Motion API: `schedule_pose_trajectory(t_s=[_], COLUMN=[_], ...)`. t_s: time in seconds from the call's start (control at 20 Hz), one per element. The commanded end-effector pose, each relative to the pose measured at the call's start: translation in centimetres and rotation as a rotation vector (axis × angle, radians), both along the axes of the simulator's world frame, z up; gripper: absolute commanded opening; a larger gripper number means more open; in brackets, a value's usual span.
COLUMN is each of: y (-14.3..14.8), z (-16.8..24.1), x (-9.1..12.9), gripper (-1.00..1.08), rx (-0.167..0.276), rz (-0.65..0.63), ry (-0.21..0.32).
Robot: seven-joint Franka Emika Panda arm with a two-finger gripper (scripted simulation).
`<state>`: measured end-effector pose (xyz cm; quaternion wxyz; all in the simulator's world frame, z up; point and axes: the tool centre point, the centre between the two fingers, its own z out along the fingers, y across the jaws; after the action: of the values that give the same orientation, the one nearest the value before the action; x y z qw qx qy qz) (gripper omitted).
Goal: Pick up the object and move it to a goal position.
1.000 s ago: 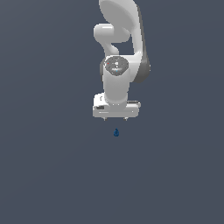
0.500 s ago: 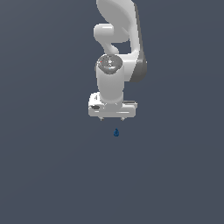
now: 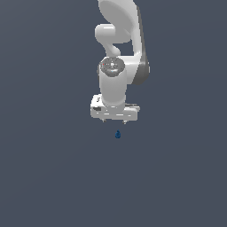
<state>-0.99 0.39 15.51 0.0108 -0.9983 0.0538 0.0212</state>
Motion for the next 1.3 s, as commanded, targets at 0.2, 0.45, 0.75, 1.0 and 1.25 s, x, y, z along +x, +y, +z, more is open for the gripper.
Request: schedule_pose_trajectory(t_s=[0.2,0.45,0.75,1.0,1.25], y=[0.4,0.7,1.2,1.5,1.8], z=[-0.9,-1.9,-3.1,-4.1,-5.0], x=[0.0,0.0,0.0,0.0,-0.1], gripper=[1.00,1.00,1.00,1.00,1.00], rx=[-0.005,-0.011,-0.019,-0.025,-0.031], rz=[-0.106,-0.225,-0.379,-0.506,-0.626], ry=[-0.002,-0.005,-0.010,-0.015,-0.020])
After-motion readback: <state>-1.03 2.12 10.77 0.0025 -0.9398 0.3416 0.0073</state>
